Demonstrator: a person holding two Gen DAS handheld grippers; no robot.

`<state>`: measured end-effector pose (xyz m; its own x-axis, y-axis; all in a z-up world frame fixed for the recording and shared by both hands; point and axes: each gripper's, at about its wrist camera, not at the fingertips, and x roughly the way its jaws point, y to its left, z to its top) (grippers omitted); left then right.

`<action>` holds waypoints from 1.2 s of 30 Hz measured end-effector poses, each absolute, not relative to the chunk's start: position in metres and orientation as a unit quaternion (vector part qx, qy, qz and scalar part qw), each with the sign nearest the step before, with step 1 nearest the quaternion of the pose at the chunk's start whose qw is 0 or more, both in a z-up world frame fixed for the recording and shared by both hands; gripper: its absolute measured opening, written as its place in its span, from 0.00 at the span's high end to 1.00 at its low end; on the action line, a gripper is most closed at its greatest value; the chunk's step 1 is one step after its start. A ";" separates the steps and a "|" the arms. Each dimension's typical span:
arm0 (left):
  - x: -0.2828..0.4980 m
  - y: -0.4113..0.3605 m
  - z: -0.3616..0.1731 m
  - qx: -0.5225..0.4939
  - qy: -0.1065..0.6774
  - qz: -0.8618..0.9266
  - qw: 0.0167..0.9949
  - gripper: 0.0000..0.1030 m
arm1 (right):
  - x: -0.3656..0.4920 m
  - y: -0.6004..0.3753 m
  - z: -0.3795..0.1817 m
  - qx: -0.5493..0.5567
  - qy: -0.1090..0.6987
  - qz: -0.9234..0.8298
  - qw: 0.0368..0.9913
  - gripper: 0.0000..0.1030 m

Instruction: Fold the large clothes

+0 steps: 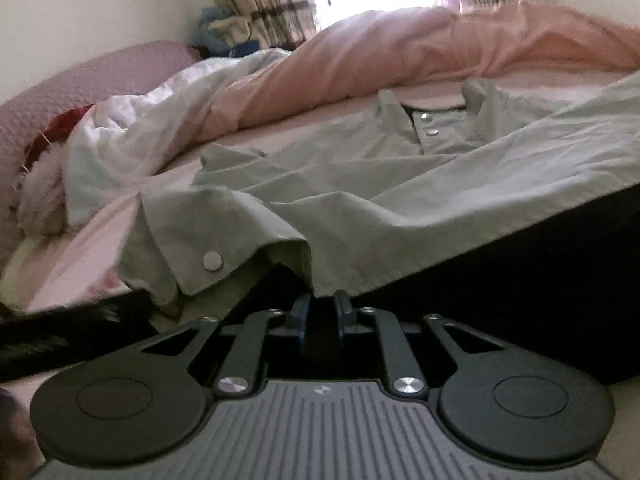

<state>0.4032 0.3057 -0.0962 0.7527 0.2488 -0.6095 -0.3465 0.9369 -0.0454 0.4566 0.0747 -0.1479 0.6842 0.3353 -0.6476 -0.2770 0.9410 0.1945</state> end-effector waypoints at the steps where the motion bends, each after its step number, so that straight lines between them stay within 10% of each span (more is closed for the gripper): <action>1: 0.403 0.306 -0.093 -0.087 0.314 0.157 0.932 0.00 | 0.454 0.070 -0.139 0.050 0.361 0.177 0.914 0.84; 8: 0.428 0.263 -0.057 -0.086 0.222 0.075 0.968 0.00 | 0.448 0.006 -0.070 -0.028 0.242 0.102 0.964 0.84; 19: 0.529 0.299 -0.142 -0.061 0.301 0.149 0.940 0.00 | 0.545 -0.155 -0.115 0.035 0.303 -0.025 0.952 1.00; 27: 0.538 0.246 -0.096 0.011 0.183 0.165 0.969 0.00 | 0.530 -0.110 -0.070 0.004 0.118 -0.029 0.993 0.75; 36: 0.619 0.323 -0.142 -0.034 0.276 0.195 0.941 0.00 | 0.686 -0.148 -0.122 -0.014 0.237 -0.131 0.963 0.76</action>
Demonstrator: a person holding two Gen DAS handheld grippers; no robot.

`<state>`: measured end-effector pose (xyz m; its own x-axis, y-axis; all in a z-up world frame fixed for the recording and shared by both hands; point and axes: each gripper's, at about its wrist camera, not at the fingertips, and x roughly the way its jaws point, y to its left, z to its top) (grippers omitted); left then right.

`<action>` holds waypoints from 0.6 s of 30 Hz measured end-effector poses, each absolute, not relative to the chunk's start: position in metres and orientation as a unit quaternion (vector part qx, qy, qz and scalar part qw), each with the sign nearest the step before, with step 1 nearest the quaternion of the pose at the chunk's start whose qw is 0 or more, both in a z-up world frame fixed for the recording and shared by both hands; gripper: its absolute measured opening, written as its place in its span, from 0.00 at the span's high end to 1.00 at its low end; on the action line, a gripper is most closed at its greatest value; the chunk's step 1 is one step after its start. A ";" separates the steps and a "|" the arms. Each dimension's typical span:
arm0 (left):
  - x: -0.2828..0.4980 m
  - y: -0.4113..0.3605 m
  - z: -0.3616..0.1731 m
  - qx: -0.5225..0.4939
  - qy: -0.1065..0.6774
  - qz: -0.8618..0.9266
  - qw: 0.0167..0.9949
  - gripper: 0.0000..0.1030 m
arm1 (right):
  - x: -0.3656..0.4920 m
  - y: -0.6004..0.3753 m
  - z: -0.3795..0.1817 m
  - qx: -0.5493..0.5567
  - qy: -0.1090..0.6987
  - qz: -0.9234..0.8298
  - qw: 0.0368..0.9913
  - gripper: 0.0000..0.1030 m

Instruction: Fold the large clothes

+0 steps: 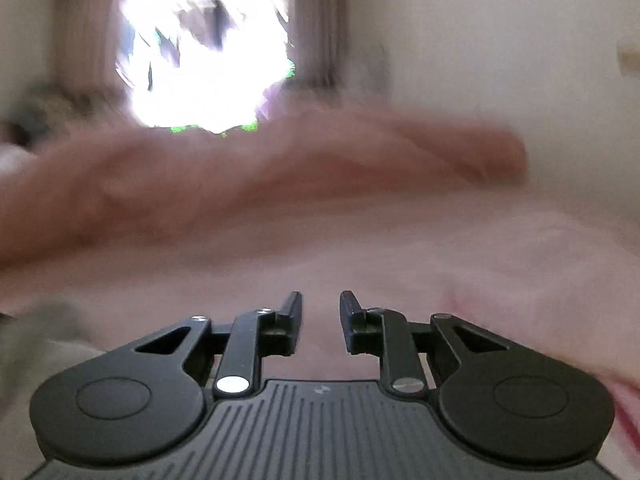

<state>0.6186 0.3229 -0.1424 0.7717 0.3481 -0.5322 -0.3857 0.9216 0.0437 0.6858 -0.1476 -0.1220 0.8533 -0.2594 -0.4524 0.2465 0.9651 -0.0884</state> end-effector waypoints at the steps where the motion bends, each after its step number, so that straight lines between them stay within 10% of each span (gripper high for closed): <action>1: 0.619 0.332 -0.142 -0.059 0.271 0.200 0.940 0.00 | 0.691 -0.153 -0.123 0.004 0.252 -0.128 0.959 0.76; 11: 0.579 0.345 -0.096 -0.065 0.204 0.169 0.962 0.00 | 0.614 -0.185 -0.085 0.012 0.142 -0.248 0.958 0.77; 18: 0.539 0.285 -0.071 -0.090 0.233 0.102 0.963 0.00 | 0.508 -0.126 -0.097 0.060 0.308 0.050 0.948 0.66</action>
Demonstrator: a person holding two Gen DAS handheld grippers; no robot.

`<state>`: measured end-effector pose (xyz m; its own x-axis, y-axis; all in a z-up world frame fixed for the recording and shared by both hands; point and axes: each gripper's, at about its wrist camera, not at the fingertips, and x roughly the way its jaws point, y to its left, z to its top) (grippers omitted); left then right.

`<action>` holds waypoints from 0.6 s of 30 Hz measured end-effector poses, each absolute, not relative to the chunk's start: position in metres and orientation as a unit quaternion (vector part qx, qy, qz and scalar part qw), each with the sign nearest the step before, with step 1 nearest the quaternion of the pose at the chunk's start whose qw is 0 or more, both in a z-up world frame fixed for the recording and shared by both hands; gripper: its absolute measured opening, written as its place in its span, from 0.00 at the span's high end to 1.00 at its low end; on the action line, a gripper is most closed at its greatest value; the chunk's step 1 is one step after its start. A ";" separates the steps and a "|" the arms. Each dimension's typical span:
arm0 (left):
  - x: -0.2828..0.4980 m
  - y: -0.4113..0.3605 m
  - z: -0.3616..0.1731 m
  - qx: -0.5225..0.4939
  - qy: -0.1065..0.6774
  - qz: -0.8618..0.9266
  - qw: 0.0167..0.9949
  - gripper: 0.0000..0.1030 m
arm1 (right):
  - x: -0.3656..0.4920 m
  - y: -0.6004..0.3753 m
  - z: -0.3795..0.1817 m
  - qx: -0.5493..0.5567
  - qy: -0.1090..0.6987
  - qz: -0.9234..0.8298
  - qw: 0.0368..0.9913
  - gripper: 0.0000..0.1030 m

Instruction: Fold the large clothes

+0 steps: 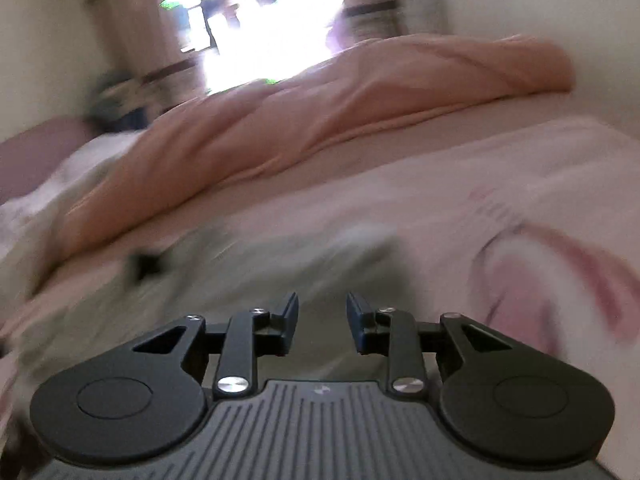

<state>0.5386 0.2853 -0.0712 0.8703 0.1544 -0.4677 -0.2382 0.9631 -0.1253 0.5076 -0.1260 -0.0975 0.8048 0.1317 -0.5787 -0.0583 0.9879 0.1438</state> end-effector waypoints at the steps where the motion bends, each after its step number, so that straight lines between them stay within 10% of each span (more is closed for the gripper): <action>1: 0.534 0.273 -0.075 -0.092 0.238 0.089 0.963 0.00 | 0.493 -0.112 -0.104 0.050 0.305 0.060 0.949 0.66; 18: 0.540 0.194 -0.135 0.027 0.365 0.041 0.930 0.00 | 0.463 -0.021 -0.149 -0.048 0.344 0.133 0.928 0.64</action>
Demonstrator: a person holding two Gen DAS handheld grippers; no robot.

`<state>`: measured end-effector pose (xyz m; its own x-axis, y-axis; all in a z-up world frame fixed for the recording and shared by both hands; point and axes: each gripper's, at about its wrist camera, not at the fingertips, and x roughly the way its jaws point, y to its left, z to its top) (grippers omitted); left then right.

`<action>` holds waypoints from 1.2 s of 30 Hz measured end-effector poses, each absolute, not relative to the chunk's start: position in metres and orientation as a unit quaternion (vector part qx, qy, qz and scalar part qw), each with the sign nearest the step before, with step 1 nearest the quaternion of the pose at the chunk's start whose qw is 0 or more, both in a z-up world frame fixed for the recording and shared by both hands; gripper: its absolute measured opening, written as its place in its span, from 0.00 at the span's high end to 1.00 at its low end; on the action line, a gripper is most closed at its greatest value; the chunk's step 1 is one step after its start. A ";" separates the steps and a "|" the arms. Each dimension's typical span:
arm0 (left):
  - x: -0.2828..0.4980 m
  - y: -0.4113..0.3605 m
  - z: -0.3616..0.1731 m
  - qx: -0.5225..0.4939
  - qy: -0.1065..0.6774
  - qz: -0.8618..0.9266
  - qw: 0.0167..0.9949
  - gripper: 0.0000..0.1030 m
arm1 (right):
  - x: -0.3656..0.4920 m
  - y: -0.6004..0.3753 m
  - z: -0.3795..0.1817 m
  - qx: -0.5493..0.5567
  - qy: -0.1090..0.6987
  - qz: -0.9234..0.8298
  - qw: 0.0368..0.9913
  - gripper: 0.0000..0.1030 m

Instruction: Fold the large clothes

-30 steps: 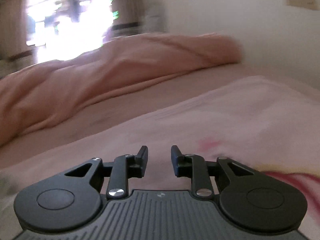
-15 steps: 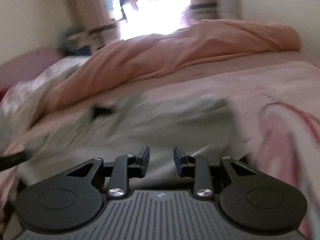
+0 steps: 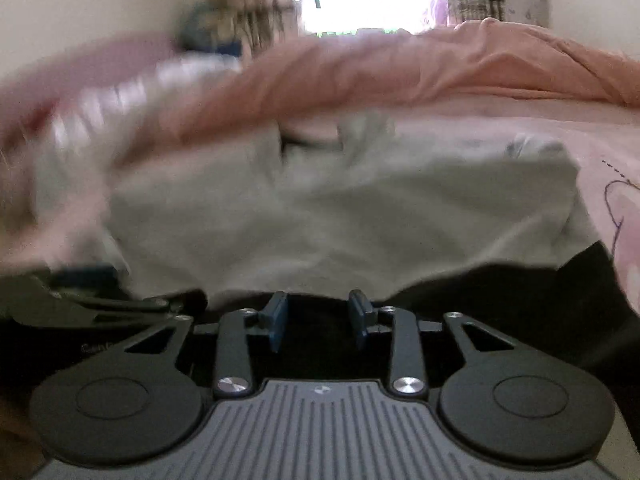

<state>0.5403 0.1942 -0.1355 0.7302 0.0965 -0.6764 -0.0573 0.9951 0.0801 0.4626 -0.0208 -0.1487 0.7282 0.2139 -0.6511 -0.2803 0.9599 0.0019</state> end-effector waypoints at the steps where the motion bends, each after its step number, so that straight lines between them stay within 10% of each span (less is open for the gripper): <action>1: 0.540 0.196 -0.142 0.024 0.356 0.036 0.934 0.00 | 0.458 -0.018 -0.150 -0.066 0.332 0.134 0.931 0.64; 4: 0.525 0.211 -0.123 0.008 0.369 0.038 0.929 0.00 | 0.441 -0.020 -0.122 -0.072 0.356 0.127 0.923 0.66; 9: 0.434 0.242 -0.076 0.018 0.322 0.080 0.943 0.00 | 0.384 -0.056 -0.078 -0.100 0.326 0.078 0.937 0.31; 12: 0.369 0.257 -0.080 0.010 0.321 0.081 0.943 0.00 | 0.352 -0.099 -0.076 -0.084 0.313 0.074 0.943 0.31; 14: 0.330 0.257 -0.094 0.018 0.333 0.089 0.939 0.00 | 0.332 -0.136 -0.089 -0.056 0.336 0.057 0.939 0.46; 16: 0.310 0.255 -0.124 0.031 0.374 0.087 0.923 0.00 | 0.338 -0.156 -0.117 -0.072 0.394 0.048 0.915 0.81; 20: 0.305 0.255 -0.149 0.002 0.399 0.105 0.911 0.00 | 0.333 -0.181 -0.132 -0.026 0.395 0.043 0.917 0.87; 23: 0.292 0.253 -0.128 0.020 0.385 0.122 0.915 0.00 | 0.307 -0.171 -0.110 -0.046 0.356 0.027 0.933 0.68; 27: 0.254 0.262 -0.114 0.005 0.361 0.116 0.925 0.00 | 0.262 -0.172 -0.100 -0.112 0.308 -0.009 0.945 0.01; 36: 0.240 0.282 -0.149 -0.051 0.395 0.096 0.912 0.00 | 0.272 -0.216 -0.145 -0.031 0.390 -0.023 0.920 0.00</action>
<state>0.2399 0.2821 -0.1487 0.6688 0.1351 -0.7311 -0.2155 0.9764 -0.0167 0.2716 -0.2164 -0.1448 0.6940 -0.0662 -0.7169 0.0177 0.9970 -0.0749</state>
